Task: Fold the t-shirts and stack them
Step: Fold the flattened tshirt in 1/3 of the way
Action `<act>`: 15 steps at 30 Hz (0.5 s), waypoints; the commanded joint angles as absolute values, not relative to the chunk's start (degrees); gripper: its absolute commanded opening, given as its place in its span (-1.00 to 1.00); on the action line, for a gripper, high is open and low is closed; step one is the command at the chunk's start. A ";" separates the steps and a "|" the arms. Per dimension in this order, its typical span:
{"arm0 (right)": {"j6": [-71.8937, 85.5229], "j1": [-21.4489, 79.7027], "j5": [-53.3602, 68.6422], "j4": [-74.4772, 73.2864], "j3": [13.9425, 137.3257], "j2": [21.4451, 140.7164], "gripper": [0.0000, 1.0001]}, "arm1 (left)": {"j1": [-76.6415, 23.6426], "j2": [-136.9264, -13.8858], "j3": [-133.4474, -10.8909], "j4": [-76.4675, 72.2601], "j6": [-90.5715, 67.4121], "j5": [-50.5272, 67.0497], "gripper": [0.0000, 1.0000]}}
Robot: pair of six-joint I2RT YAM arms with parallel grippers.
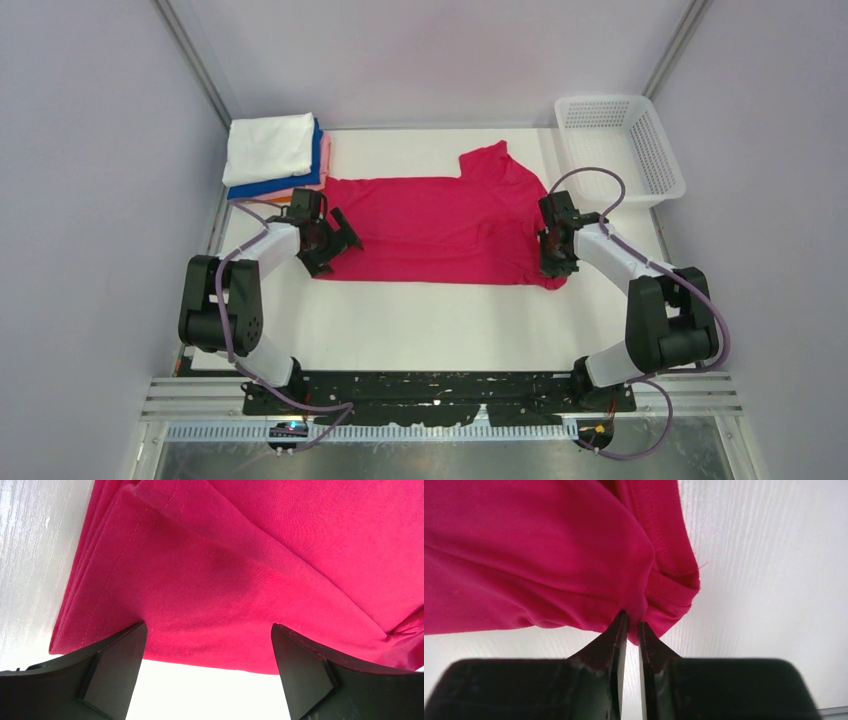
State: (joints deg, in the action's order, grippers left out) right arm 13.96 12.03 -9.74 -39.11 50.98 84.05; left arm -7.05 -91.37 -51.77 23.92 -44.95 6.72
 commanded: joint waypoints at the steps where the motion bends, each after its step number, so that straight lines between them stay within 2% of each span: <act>1: 13.67 10.66 -12.92 -40.00 52.61 84.71 -0.75 | -6.55 -91.63 -52.00 23.94 -45.27 4.99 0.99; 2: 13.24 10.09 -13.18 -40.17 52.86 84.81 -0.86 | -6.51 -91.66 -52.19 24.30 -45.34 4.81 0.99; 4: 12.44 9.63 -13.08 -40.77 53.40 84.82 -0.89 | -6.32 -91.71 -52.38 24.92 -45.37 4.66 0.99; 15: 9.30 8.81 -18.67 -42.57 57.41 87.76 -0.89 | -5.91 -92.11 -53.87 27.79 -44.78 2.71 0.99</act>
State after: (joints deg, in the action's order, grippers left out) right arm 10.96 9.19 -14.15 -41.65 54.39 86.17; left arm -6.55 -91.44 -52.29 25.52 -45.01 5.17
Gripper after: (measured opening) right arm 0.073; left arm 0.994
